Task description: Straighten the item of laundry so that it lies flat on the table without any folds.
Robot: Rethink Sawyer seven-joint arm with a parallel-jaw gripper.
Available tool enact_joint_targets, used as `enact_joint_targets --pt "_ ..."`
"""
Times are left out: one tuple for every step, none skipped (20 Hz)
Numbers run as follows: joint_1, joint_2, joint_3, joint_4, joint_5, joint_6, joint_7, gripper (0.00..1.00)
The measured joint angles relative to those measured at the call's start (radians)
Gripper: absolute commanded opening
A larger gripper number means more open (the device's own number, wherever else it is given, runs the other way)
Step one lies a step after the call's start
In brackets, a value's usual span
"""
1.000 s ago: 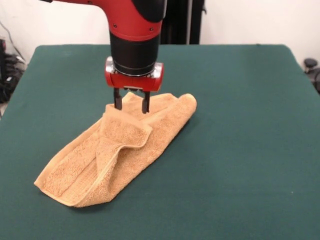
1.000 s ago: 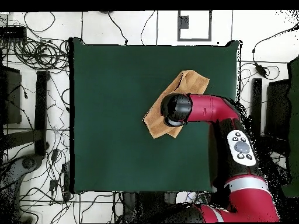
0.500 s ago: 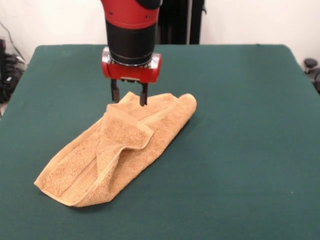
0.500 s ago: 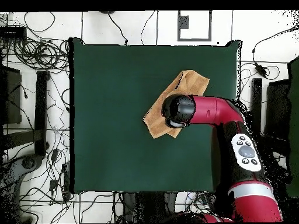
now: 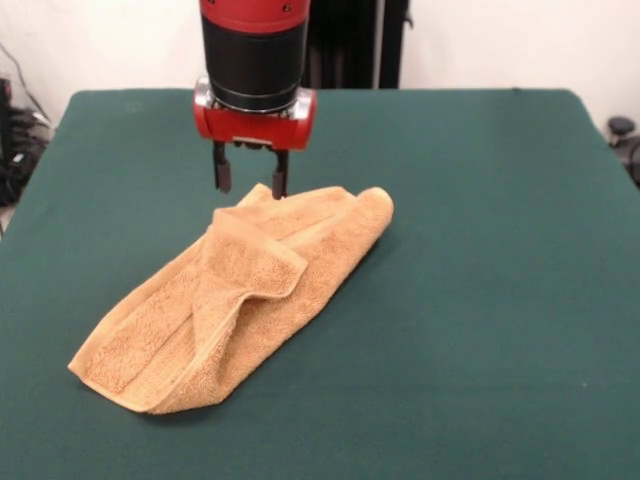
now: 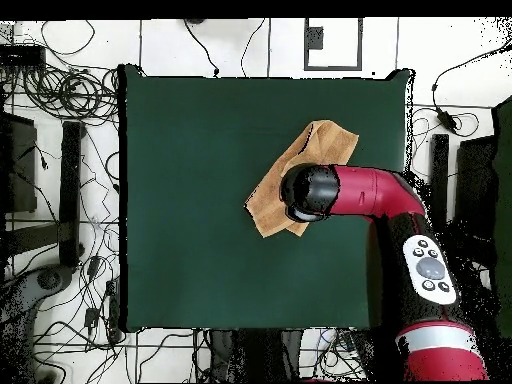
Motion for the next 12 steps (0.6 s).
enact_joint_targets --pt "0.000 0.000 0.000 0.000 -0.001 0.000 0.000 1.00" --pt "0.000 0.002 0.000 0.000 -0.004 0.000 0.000 1.00" --pt "0.000 0.003 0.000 0.000 -0.004 0.000 0.000 1.00" --pt "0.000 0.005 0.000 0.000 -0.005 0.000 0.000 1.00" --pt "0.000 0.008 0.000 0.000 -0.005 0.000 0.000 1.00" --pt "0.000 0.011 0.000 0.000 -0.006 0.000 0.000 1.00" --pt "0.000 0.012 0.000 0.000 -0.007 0.000 0.000 1.00" --pt "0.000 0.014 0.000 0.000 -0.007 0.000 0.000 1.00" --pt "0.001 0.015 0.000 0.000 -0.009 0.000 0.000 1.00" --pt "0.003 0.017 -0.003 0.000 -0.012 0.000 0.000 1.00" --pt "0.005 0.018 -0.004 0.000 -0.013 -0.001 0.000 1.00" --pt "0.006 0.018 -0.005 0.000 -0.014 -0.003 0.000 1.00"
